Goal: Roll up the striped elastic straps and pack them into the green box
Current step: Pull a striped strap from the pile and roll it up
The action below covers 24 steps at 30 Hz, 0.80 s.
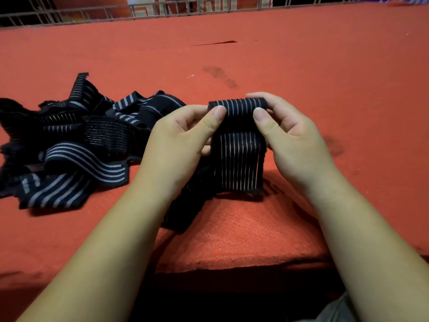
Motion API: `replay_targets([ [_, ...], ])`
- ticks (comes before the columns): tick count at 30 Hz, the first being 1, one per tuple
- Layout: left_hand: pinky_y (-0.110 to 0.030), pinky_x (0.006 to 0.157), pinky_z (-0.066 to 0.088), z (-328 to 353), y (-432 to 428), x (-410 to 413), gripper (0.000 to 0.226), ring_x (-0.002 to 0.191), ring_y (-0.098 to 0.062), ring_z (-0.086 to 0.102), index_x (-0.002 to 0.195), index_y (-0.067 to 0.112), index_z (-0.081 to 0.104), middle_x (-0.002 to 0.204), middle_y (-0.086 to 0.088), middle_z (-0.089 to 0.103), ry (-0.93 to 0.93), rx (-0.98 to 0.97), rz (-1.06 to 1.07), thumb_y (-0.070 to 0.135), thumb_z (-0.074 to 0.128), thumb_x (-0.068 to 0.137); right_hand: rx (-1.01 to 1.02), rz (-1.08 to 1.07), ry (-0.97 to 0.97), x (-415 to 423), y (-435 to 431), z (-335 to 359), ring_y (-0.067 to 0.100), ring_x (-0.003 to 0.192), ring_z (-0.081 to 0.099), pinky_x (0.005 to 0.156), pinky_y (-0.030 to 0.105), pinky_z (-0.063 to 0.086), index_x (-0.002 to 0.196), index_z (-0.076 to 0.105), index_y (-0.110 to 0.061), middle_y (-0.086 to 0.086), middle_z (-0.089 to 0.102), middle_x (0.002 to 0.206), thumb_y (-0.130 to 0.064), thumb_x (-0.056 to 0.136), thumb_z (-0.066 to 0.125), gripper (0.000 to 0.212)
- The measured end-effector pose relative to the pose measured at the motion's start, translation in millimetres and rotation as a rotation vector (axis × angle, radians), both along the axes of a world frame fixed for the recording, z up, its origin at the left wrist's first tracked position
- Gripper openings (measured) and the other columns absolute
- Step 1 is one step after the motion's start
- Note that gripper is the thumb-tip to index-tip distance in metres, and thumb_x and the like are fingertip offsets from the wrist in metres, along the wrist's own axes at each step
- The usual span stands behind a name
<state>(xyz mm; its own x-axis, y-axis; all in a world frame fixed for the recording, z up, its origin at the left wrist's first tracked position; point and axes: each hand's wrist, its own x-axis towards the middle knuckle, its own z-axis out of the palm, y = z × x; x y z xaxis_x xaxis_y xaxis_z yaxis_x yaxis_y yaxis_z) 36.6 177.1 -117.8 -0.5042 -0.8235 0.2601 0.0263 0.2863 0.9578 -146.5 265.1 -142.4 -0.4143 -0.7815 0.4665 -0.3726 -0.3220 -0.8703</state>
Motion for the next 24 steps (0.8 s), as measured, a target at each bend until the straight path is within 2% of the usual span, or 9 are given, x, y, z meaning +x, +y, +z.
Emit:
replay_targets([
  [2, -0.043, 0.085, 0.064, 0.5, -0.5, 1.1, 0.021, 0.09, -0.011, 0.075, 0.118, 0.02, 0.08, 0.104, 0.001, 0.082, 0.009, -0.008, -0.018, 0.034, 0.071, 0.104, 0.02, -0.005, -0.032, 1.9, 1.2, 0.9, -0.001, 0.082, 0.061, 0.08, 0.024, 0.05, 0.135, 0.069, -0.021, -0.021, 0.071, 0.092, -0.027, 0.113, 0.055, 0.027],
  [4, -0.049, 0.094, 0.063, 1.7, 1.4, 1.4, 0.023, 0.101, -0.017, 0.078, 0.125, 0.018, 0.078, 0.112, -0.001, 0.082, 0.034, -0.005, -0.046, 0.027, 0.071, 0.105, 0.031, -0.013, 0.011, 0.8, 2.1, 1.2, -0.002, 0.073, 0.057, 0.074, 0.021, 0.046, 0.132, 0.072, -0.021, -0.027, 0.064, 0.075, -0.031, 0.114, 0.051, 0.029],
  [6, -0.055, 0.102, 0.061, 2.9, 3.2, 1.4, 0.027, 0.111, -0.023, 0.078, 0.13, 0.014, 0.075, 0.117, -0.004, 0.082, 0.074, 0.007, -0.071, 0.02, 0.071, 0.104, 0.044, -0.005, 0.063, -0.3, 1.8, 2.1, -0.008, 0.076, 0.059, 0.076, 0.011, 0.042, 0.131, 0.072, -0.017, -0.035, 0.062, 0.073, -0.026, 0.116, 0.047, 0.03],
  [8, -0.057, 0.106, 0.058, 2.9, 4.2, 1.0, 0.03, 0.116, -0.022, 0.077, 0.134, 0.014, 0.074, 0.12, -0.002, 0.081, 0.084, 0.013, -0.086, 0.016, 0.07, 0.104, 0.056, -0.009, 0.054, -1.7, 1.4, 2.4, -0.009, 0.076, 0.06, 0.074, 0.009, 0.042, 0.128, 0.071, -0.015, -0.035, 0.063, 0.074, -0.023, 0.116, 0.045, 0.029],
  [11, -0.051, 0.11, 0.057, 1.4, 2.8, 0.4, 0.035, 0.121, -0.015, 0.074, 0.139, 0.018, 0.073, 0.123, 0.005, 0.08, 0.03, -0.034, -0.086, 0.013, 0.07, 0.104, 0.049, -0.026, -0.038, -2.8, -0.3, -0.1, -0.006, 0.067, 0.056, 0.065, 0.011, 0.042, 0.126, 0.069, -0.009, -0.029, 0.062, 0.07, -0.021, 0.117, 0.044, 0.029],
  [15, -0.031, 0.11, 0.053, -4.1, -1.6, -1.2, 0.039, 0.119, 0.001, 0.07, 0.14, 0.028, 0.073, 0.124, 0.01, 0.078, -0.123, -0.251, 0.058, 0.021, 0.074, 0.102, 0.035, -0.056, -0.076, -5.0, -3.3, -2.3, 0.004, 0.063, 0.049, 0.06, 0.025, 0.043, 0.129, 0.067, -0.009, -0.019, 0.056, 0.067, -0.023, 0.117, 0.045, 0.029],
  [19, -0.015, 0.091, 0.046, -9.4, -0.9, -3.4, 0.036, 0.104, 0.003, 0.067, 0.135, 0.036, 0.075, 0.105, 0.011, 0.073, -0.225, -0.354, 0.123, 0.025, 0.075, 0.101, 0.032, -0.047, -0.096, -8.0, -3.5, -2.7, 0.001, 0.066, 0.054, 0.063, 0.021, 0.045, 0.131, 0.065, -0.011, -0.018, 0.063, 0.076, -0.018, 0.115, 0.047, 0.024],
  [21, -0.015, 0.09, 0.049, -9.6, 1.2, -5.7, 0.033, 0.103, 0.005, 0.069, 0.132, 0.033, 0.077, 0.105, 0.012, 0.076, -0.213, -0.332, 0.098, 0.023, 0.076, 0.101, 0.031, -0.01, -0.123, -6.6, -3.1, -1.9, -0.001, 0.081, 0.064, 0.076, 0.021, 0.052, 0.134, 0.062, -0.009, -0.014, 0.071, 0.094, -0.015, 0.113, 0.05, 0.025],
  [24, -0.015, 0.09, 0.056, -9.9, 6.9, -6.9, 0.028, 0.104, 0.005, 0.074, 0.124, 0.031, 0.08, 0.106, 0.017, 0.082, -0.165, -0.23, 0.0, 0.016, 0.075, 0.101, 0.014, 0.017, -0.127, -7.5, -2.9, -2.8, 0.008, 0.105, 0.069, 0.097, 0.033, 0.056, 0.137, 0.061, -0.009, -0.005, 0.074, 0.113, -0.018, 0.11, 0.052, 0.03],
])
